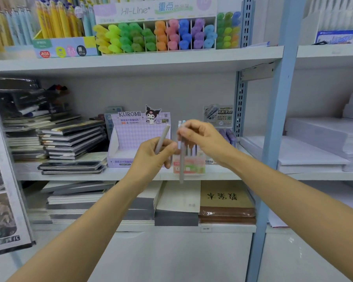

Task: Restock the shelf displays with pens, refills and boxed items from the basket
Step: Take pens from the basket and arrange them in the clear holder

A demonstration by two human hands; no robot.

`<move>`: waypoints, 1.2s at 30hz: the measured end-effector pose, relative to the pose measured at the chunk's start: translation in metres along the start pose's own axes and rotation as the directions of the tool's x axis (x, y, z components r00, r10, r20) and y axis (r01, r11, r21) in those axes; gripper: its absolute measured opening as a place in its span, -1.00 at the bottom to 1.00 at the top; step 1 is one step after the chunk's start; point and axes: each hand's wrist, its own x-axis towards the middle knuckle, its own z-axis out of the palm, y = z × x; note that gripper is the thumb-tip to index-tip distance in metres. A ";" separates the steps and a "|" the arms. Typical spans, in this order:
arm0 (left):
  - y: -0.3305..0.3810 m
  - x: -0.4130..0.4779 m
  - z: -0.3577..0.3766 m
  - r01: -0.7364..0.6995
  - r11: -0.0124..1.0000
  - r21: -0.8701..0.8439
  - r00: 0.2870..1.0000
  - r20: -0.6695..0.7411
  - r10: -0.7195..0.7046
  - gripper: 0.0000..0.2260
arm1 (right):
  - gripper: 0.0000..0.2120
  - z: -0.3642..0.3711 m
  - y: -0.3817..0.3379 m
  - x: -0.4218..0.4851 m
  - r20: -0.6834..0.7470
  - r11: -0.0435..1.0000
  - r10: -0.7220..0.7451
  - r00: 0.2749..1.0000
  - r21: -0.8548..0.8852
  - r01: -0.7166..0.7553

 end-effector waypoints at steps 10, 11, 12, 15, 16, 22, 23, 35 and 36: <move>-0.029 0.011 -0.017 0.110 0.994 -0.012 0.994 0.005 -0.110 -0.78 | -0.85 -0.025 0.003 0.026 -0.524 0.991 -0.129 0.842 -0.094 0.093; -0.031 0.011 -0.017 0.100 0.995 -0.020 0.995 0.012 -0.100 -0.78 | -0.87 -0.023 0.008 0.028 -0.501 0.989 -0.123 0.857 -0.132 0.065; -0.033 0.011 -0.018 0.097 0.995 -0.036 0.995 0.015 -0.097 -0.78 | -0.89 -0.019 0.013 0.029 -0.476 0.985 -0.112 0.872 -0.166 0.036; -0.039 0.013 -0.018 0.119 0.989 -0.086 0.993 -0.014 -0.120 -0.79 | -0.89 -0.008 0.028 0.031 -0.408 0.972 -0.090 0.909 -0.237 -0.010; -0.040 0.013 -0.017 0.135 0.985 -0.104 0.990 -0.026 -0.138 -0.79 | -0.88 -0.006 0.031 0.031 -0.383 0.964 -0.089 0.920 -0.265 -0.017; -0.049 0.014 -0.021 0.106 0.993 -0.058 0.994 0.003 -0.106 -0.80 | -0.84 -0.010 0.035 0.039 -0.277 0.934 -0.062 0.959 -0.355 -0.043; -0.049 0.014 -0.022 0.101 0.993 -0.057 0.995 0.011 -0.101 -0.80 | -0.85 -0.010 0.035 0.040 -0.261 0.934 -0.049 0.964 -0.353 -0.048; -0.041 0.009 -0.019 0.162 0.985 -0.053 0.986 0.039 -0.160 -0.86 | -0.86 0.001 0.043 0.040 -0.307 0.772 -0.160 0.938 -0.631 -0.075; -0.040 0.008 -0.019 0.155 0.987 -0.049 0.987 0.043 -0.153 -0.85 | -0.84 0.000 0.039 0.037 -0.326 0.815 -0.160 0.932 -0.576 -0.062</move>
